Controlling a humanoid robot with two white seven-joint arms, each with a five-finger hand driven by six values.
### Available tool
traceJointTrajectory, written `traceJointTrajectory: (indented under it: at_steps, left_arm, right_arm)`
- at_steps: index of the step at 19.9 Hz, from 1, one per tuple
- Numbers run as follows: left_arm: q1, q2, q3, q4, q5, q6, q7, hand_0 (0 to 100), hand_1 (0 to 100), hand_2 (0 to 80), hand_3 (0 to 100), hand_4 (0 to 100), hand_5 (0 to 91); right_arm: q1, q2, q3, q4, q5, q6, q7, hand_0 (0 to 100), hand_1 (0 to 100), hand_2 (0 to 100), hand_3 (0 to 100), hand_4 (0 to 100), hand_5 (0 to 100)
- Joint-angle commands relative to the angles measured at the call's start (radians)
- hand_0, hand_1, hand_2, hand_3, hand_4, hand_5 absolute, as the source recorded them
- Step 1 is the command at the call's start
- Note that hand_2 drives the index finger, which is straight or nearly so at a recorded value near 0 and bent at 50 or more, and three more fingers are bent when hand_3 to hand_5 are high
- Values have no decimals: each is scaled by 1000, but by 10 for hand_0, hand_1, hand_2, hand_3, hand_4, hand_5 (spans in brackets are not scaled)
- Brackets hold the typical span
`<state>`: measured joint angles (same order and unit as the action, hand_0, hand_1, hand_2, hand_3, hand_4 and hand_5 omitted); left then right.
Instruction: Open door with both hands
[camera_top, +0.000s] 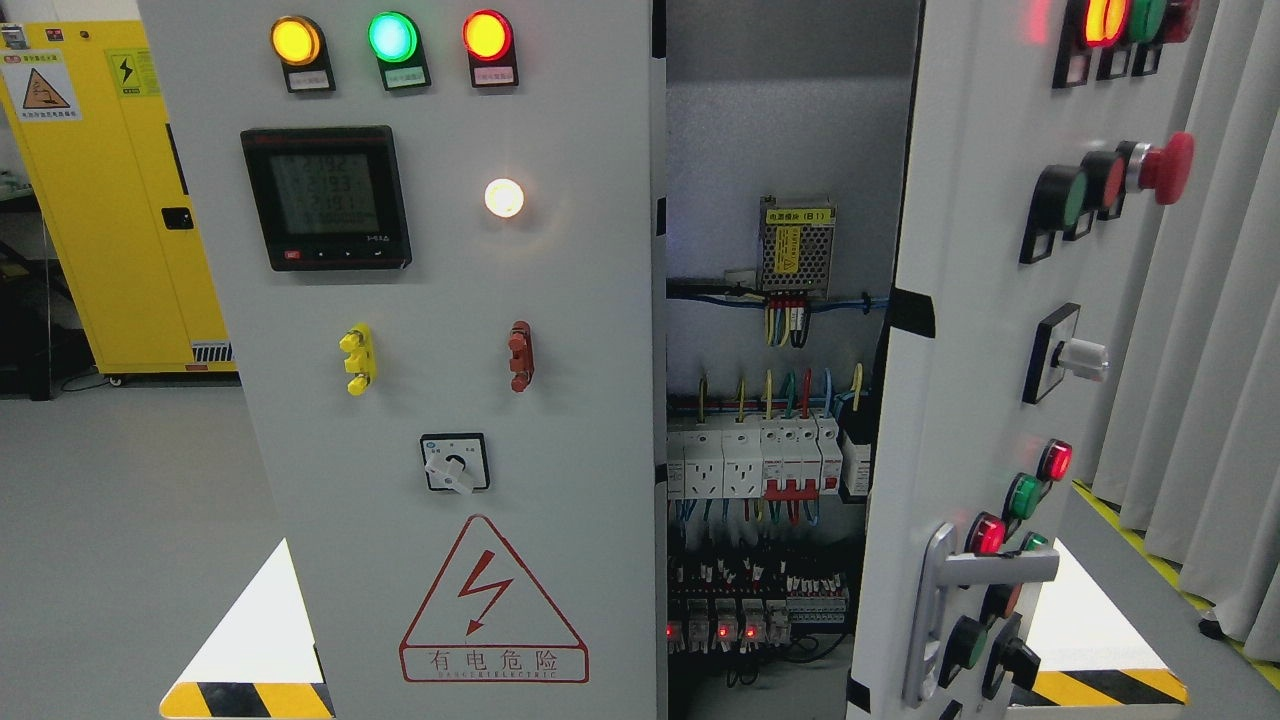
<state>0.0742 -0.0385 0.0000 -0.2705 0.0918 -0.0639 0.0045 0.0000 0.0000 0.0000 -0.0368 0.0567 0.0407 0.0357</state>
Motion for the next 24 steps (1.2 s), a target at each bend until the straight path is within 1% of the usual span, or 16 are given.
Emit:
traceJointTrajectory:
  at_steps: [1, 2, 3, 5, 6, 7, 8, 9, 10, 11, 12, 17, 19, 20, 22, 24]
  left_arm:
    - [71, 40, 17, -474, 3, -4, -20, 120, 556, 0, 0, 0, 0]
    - [82, 51, 14, -525, 5, -4, -36, 120, 556, 0, 0, 0, 0]
    - [100, 55, 12, -589, 6, -4, -70, 120, 556, 0, 0, 0, 0]
    - [137, 57, 8, -715, 11, -4, -176, 120, 556, 0, 0, 0, 0]
    - [153, 65, -6, -786, 22, -4, -272, 120, 556, 0, 0, 0, 0]
    - [163, 87, -43, -867, 52, -4, -416, 120, 556, 0, 0, 0, 0]
    - [171, 124, -70, -933, 106, -2, -551, 120, 556, 0, 0, 0, 0]
    - [173, 152, -75, -991, 170, 2, -651, 120, 556, 0, 0, 0, 0]
    - [177, 170, -80, -1044, 236, 9, -690, 120, 556, 0, 0, 0, 0]
    - [185, 189, -80, -1094, 291, 15, -689, 120, 556, 0, 0, 0, 0]
    - [188, 210, -81, -1128, 311, 19, -689, 120, 556, 0, 0, 0, 0]
    - [199, 290, -81, -1306, 318, 22, -687, 120, 556, 0, 0, 0, 0]
    - [196, 334, -86, -1377, 325, 26, -689, 120, 556, 0, 0, 0, 0]
    - [191, 362, -95, -1413, 345, 26, -689, 120, 556, 0, 0, 0, 0]
    - [174, 434, -129, -1470, 431, 44, -689, 120, 556, 0, 0, 0, 0]
    - [148, 477, -138, -1519, 498, 81, -687, 120, 556, 0, 0, 0, 0]
  right_arm:
    - [-29, 32, 6, 0, 0, -1, 0, 0, 500, 40, 0, 0, 0]
    - [-29, 32, 6, 0, 0, -1, 0, 0, 500, 40, 0, 0, 0]
    - [-29, 32, 6, 0, 0, -1, 0, 0, 500, 40, 0, 0, 0]
    - [-29, 32, 6, 0, 0, -1, 0, 0, 500, 40, 0, 0, 0]
    - [-29, 32, 6, 0, 0, -1, 0, 0, 500, 40, 0, 0, 0]
    - [-29, 32, 6, 0, 0, -1, 0, 0, 500, 40, 0, 0, 0]
    - [-29, 32, 6, 0, 0, -1, 0, 0, 500, 40, 0, 0, 0]
    - [-29, 32, 6, 0, 0, -1, 0, 0, 500, 40, 0, 0, 0]
    - [-29, 32, 6, 0, 0, -1, 0, 0, 500, 40, 0, 0, 0]
    - [-29, 32, 6, 0, 0, -1, 0, 0, 500, 40, 0, 0, 0]
    - [-29, 32, 6, 0, 0, -1, 0, 0, 500, 40, 0, 0, 0]
    - [-29, 32, 6, 0, 0, -1, 0, 0, 500, 40, 0, 0, 0]
    - [-29, 32, 6, 0, 0, -1, 0, 0, 500, 40, 0, 0, 0]
    - [-29, 32, 6, 0, 0, -1, 0, 0, 500, 40, 0, 0, 0]
    - [-29, 32, 6, 0, 0, -1, 0, 0, 500, 40, 0, 0, 0]
    - [-29, 32, 6, 0, 0, -1, 0, 0, 500, 40, 0, 0, 0]
